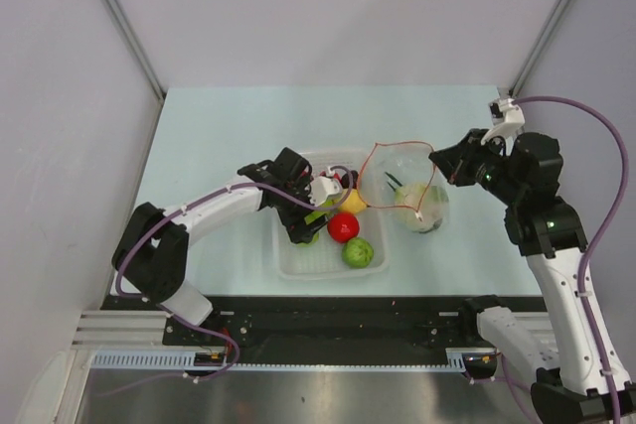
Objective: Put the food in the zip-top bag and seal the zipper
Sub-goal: Pick up the fake fruit from the bin.
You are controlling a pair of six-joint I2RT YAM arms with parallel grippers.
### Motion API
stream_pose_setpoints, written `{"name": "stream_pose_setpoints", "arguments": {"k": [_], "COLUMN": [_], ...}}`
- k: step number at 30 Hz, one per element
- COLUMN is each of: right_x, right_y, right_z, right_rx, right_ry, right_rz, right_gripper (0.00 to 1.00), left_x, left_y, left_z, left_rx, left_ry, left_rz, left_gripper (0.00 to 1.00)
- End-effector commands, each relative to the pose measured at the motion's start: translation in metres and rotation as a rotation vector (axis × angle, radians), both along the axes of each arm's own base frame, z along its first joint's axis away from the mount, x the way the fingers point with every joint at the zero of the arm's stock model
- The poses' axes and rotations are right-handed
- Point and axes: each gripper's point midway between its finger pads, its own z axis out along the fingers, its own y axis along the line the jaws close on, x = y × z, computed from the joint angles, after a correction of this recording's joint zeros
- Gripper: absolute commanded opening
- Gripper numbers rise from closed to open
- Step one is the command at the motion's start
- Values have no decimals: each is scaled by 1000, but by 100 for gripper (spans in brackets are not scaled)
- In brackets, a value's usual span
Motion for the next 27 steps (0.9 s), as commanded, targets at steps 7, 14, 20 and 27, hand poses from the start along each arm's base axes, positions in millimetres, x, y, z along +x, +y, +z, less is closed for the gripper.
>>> {"name": "stream_pose_setpoints", "arguments": {"k": [7, 14, 20, 27], "right_x": [23, 26, 26, 23], "right_y": [12, 9, 8, 10], "right_z": [-38, -67, -82, -80], "right_rx": [30, 1, -34, -27], "right_ry": [52, 115, 131, 124], "right_rz": [27, 14, 25, 41], "right_gripper": [0, 0, 0, 0], "left_x": [-15, -16, -12, 13], "left_y": [-3, -16, -53, -117], "left_z": [-14, 21, 127, 277], "left_rx": [15, -74, -343, -719], "left_ry": [34, 22, -61, -189], "left_rz": [-50, -64, -74, -40], "left_gripper": [100, 41, 34, 37]}}
